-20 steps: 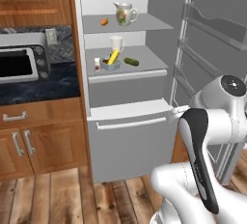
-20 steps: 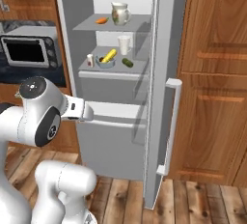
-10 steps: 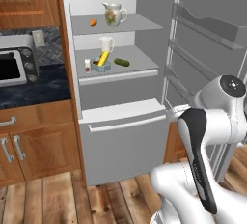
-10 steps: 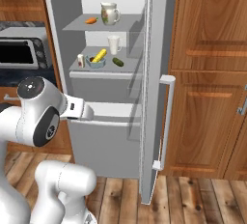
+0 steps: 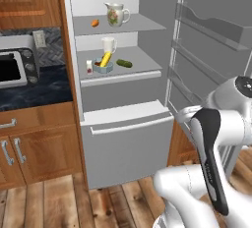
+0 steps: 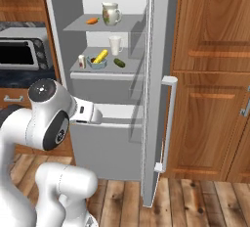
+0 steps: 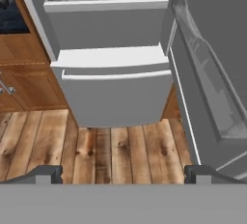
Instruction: Place the tupperware on the second highest shelf of the fridge. Make space for the tupperware among the existing items by rearranging them on the shelves if needed. Close the fridge door when finished.
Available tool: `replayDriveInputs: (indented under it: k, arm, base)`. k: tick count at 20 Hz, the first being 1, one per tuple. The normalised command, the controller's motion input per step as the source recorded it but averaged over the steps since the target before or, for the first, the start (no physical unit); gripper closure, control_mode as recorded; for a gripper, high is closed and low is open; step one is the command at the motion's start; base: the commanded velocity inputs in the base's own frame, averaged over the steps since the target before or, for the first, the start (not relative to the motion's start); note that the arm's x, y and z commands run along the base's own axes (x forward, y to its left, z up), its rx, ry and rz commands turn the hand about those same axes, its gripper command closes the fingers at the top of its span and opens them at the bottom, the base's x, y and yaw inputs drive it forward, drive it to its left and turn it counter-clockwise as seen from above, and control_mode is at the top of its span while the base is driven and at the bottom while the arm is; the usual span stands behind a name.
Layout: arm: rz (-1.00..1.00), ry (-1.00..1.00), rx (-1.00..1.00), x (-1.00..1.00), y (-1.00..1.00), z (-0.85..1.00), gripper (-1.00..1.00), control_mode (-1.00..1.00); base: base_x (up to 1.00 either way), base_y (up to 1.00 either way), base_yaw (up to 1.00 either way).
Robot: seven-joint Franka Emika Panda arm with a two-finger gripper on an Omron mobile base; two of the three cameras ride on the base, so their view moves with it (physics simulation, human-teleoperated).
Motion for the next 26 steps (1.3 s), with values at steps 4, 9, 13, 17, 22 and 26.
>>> replayDriveInputs:
  k: [4, 9, 13, 17, 22, 26]
  arm:
    - [0.0, -0.01, 0.05, -0.11, -0.64, -0.02, -1.0, -1.0]
    - [-0.05, -0.07, 0.01, -0.42, -0.36, -0.09, -1.0, -1.0]
    - [-0.2, -0.1, 0.0, -0.4, 0.0, -0.29, -1.0, -1.0]
    - [-0.25, -0.01, 0.01, -0.26, -0.24, -0.22, -1.0, -1.0]
    - [-0.07, -0.04, 0.17, 0.0, -0.81, -0.19, -1.0, -1.0]
    - [-0.03, -0.11, 0.29, 0.0, -1.0, -0.33, -1.0, -1.0]
  base:
    - [0.0, 0.0, 0.0]
    - [0.0, 0.0, 0.0]
    - [0.0, 0.0, 0.0]
    - [0.0, 0.0, 0.0]
    - [0.0, 0.0, 0.0]
    - [0.0, 0.0, 0.0]
